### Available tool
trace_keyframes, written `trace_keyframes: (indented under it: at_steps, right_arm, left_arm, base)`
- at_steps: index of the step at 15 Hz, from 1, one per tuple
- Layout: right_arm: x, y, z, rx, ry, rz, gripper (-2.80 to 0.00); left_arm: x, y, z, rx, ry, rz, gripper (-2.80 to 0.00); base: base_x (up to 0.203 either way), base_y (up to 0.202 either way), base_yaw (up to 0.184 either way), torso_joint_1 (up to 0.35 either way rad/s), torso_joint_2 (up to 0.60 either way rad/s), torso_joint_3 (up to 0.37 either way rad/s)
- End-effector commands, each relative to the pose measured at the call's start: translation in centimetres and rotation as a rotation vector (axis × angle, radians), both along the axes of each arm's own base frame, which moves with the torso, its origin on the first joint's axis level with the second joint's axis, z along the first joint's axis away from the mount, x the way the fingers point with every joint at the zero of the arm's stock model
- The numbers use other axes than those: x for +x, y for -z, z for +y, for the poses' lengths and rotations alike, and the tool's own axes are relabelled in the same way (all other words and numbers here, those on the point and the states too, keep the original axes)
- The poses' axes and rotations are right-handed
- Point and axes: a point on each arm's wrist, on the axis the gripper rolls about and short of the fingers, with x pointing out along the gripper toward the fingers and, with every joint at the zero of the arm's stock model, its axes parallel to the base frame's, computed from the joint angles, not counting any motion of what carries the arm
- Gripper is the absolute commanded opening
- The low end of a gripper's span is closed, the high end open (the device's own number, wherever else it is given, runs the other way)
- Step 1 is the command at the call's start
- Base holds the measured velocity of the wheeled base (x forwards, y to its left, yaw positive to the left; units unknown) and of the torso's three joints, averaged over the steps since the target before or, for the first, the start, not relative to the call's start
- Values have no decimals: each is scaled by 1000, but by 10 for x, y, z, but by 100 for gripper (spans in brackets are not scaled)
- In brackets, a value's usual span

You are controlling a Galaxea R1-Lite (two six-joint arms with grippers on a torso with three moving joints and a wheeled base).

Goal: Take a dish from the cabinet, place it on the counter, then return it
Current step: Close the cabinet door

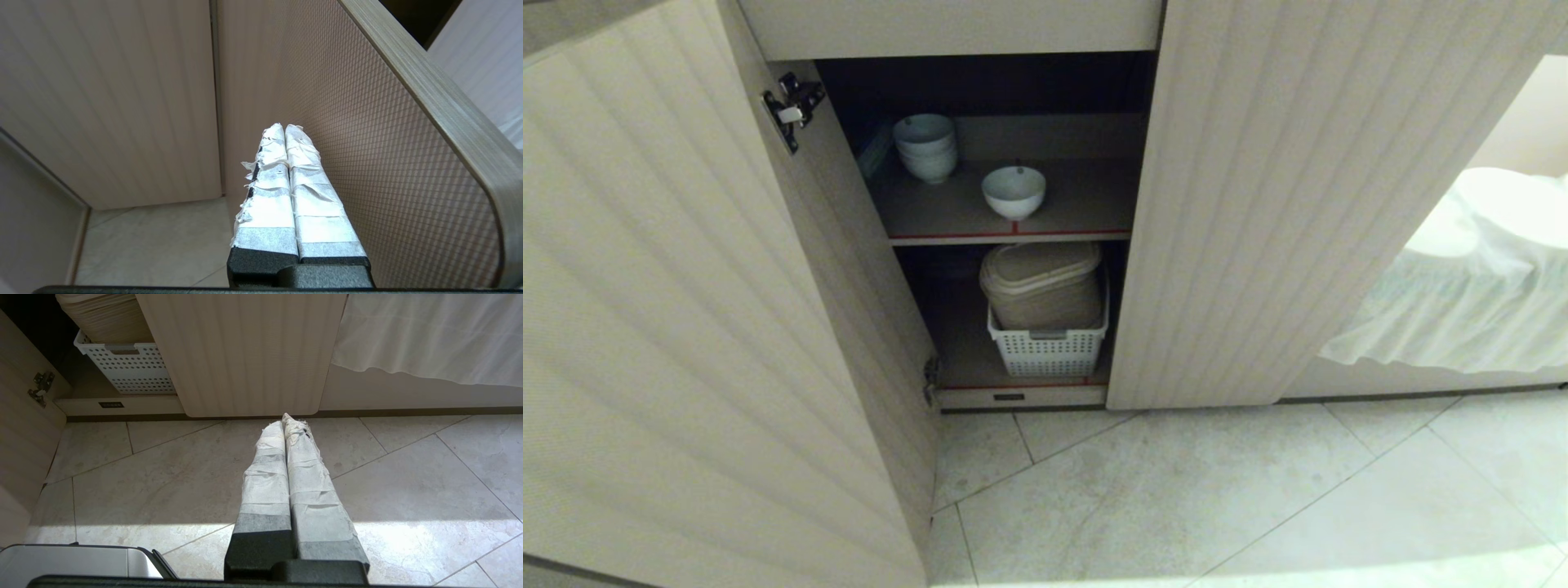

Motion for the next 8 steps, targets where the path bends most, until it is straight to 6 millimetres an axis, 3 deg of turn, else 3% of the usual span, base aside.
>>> trace_keyframes:
  at_steps: [1, 8]
  right_arm:
    - [0, 0, 0, 0, -1, 0, -280]
    - [0, 0, 0, 0, -2, 0, -280]
  left_arm:
    - [1, -1, -11, 35, -23, 4, -280]
    - [2, 1, -25, 89, -24, 9, -280]
  base:
    - [0, 0, 0, 0, 0, 0]
    - [0, 0, 0, 0, 0, 0]
